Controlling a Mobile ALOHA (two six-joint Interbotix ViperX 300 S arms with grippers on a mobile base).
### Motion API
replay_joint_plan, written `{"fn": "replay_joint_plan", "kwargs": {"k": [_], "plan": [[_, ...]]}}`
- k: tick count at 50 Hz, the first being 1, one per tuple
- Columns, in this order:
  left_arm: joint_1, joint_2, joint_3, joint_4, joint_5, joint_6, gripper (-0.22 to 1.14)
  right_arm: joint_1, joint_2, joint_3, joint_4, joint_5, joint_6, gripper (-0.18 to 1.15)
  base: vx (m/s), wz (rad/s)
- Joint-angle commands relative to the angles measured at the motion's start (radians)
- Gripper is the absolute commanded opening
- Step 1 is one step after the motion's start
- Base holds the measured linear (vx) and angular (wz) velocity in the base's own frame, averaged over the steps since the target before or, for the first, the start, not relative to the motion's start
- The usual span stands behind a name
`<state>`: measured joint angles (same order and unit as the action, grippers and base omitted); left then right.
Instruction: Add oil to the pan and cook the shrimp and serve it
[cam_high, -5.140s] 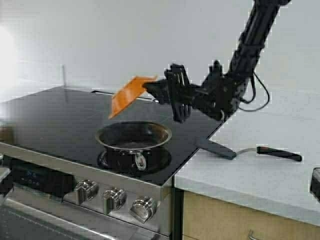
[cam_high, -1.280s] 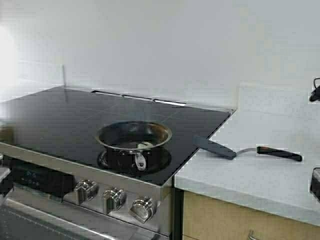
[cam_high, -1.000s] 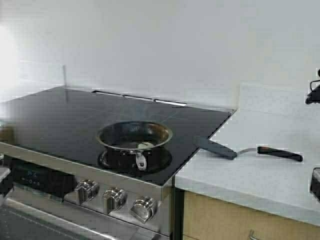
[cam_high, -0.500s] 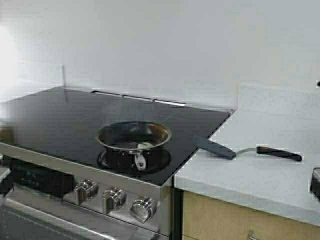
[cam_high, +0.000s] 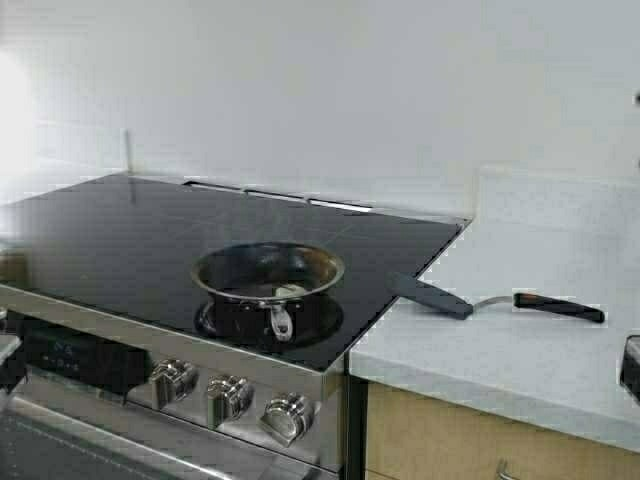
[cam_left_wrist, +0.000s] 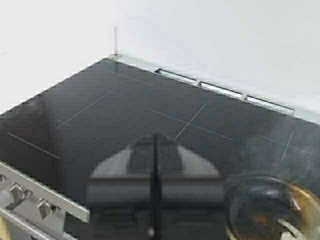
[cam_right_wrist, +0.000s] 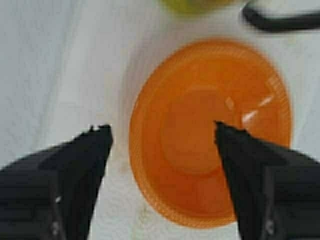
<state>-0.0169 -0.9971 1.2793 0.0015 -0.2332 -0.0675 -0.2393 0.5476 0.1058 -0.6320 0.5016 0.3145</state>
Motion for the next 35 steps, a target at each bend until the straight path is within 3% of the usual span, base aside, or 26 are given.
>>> {"fn": "replay_joint_plan", "kwargs": {"k": [1,8,13,31,35], "plan": [[0.002,0.009,-0.015,0.003,-0.005,-0.002,0.03,0.002,-0.132,-0.021,0.054,-0.021,0.002,0.94,0.0,0.0],[0.002,0.009,-0.015,0.003,-0.005,-0.003,0.03,0.025,-0.235,-0.005,0.115,-0.044,0.0,0.92,0.0,0.0],[0.002,0.009,-0.017,0.002,-0.005,-0.003,0.03,0.064,-0.291,0.008,0.121,-0.061,0.0,0.83,0.0,0.0],[0.002,0.003,-0.017,0.002,-0.005,-0.006,0.03,0.258,-0.445,0.094,0.121,-0.078,0.009,0.11,0.0,0.0],[0.002,-0.002,-0.017,0.002,-0.005,-0.006,0.03,0.299,-0.486,0.137,0.123,-0.112,0.012,0.0,0.0,0.0]]}}
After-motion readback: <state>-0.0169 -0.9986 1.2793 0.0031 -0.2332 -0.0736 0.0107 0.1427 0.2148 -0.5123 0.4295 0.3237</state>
